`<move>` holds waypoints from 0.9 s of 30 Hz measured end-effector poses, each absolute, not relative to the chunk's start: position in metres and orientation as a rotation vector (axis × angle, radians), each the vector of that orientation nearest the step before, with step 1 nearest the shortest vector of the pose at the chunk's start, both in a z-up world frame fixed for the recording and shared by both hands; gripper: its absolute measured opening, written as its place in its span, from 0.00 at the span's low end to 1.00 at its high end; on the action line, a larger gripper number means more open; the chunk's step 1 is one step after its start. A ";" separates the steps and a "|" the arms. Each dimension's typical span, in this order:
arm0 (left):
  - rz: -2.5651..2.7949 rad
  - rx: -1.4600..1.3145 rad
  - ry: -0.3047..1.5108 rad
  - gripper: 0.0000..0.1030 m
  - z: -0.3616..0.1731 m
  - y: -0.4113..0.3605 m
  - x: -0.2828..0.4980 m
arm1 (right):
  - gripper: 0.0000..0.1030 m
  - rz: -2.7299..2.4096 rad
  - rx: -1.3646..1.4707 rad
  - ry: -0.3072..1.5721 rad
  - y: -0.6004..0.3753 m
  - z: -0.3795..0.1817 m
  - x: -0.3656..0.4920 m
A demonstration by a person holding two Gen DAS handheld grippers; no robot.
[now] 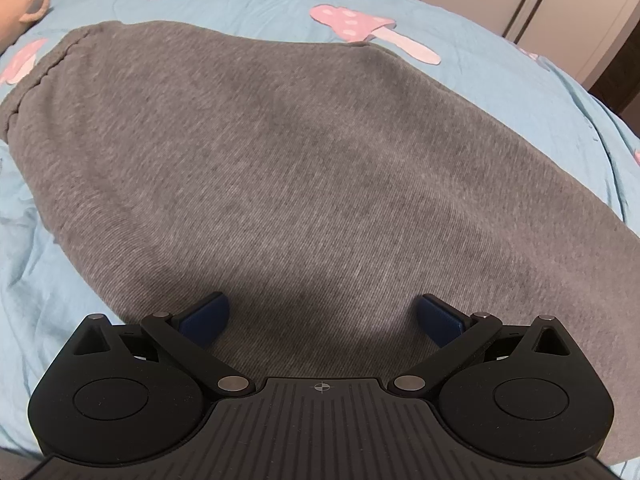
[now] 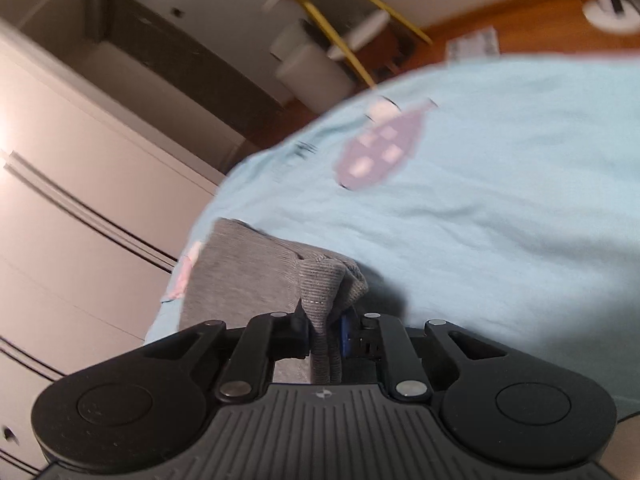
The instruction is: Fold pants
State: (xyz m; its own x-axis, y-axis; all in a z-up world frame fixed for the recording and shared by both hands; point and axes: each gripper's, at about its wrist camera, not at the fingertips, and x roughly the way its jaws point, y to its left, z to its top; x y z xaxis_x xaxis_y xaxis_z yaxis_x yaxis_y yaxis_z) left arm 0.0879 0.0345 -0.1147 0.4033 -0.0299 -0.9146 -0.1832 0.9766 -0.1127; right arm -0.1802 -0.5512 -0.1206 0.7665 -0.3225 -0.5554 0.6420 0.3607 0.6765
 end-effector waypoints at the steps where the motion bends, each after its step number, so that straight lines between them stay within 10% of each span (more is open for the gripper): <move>1: 0.096 -0.210 1.154 1.00 -0.114 0.035 0.088 | 0.13 -0.657 0.985 0.391 -0.549 -0.117 -0.174; 15: 0.097 -0.463 1.035 1.00 -0.075 0.090 0.036 | 0.11 -0.127 0.305 0.441 -0.331 0.031 -0.044; 27: 0.057 -0.399 0.955 1.00 -0.055 0.131 0.014 | 0.17 0.322 0.419 0.904 -0.181 -0.093 0.019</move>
State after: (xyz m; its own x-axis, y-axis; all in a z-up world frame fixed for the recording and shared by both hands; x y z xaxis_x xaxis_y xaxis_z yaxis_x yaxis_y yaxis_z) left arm 0.0145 0.1309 -0.0551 0.5817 -0.1268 -0.8034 -0.2212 0.9259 -0.3063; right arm 0.0191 -0.1808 -0.0934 0.5800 0.4395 -0.6859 -0.0937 0.8724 0.4797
